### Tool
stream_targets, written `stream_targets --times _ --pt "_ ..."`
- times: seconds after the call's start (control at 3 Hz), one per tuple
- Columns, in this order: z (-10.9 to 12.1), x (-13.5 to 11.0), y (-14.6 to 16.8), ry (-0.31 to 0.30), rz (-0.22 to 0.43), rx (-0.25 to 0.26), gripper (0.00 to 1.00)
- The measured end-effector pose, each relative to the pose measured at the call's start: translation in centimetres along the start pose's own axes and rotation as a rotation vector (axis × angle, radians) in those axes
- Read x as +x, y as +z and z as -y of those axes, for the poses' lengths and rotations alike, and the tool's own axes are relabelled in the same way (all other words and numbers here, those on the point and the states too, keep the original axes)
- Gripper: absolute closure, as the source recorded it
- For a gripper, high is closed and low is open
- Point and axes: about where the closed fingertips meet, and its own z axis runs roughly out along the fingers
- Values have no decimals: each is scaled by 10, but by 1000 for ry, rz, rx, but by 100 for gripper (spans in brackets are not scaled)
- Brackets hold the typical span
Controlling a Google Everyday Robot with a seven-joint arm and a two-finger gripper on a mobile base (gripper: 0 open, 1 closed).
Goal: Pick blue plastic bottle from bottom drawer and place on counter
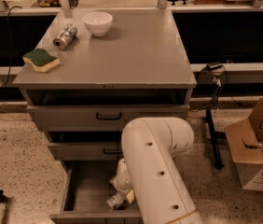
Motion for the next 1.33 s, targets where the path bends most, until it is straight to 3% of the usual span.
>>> stream_targets --times 0.67,1.0,1.33 --pt "-11 -16 51 16 74 -43 58" --pt "-13 -19 36 43 113 -8 81" --pt "-5 -7 -20 46 146 120 100"
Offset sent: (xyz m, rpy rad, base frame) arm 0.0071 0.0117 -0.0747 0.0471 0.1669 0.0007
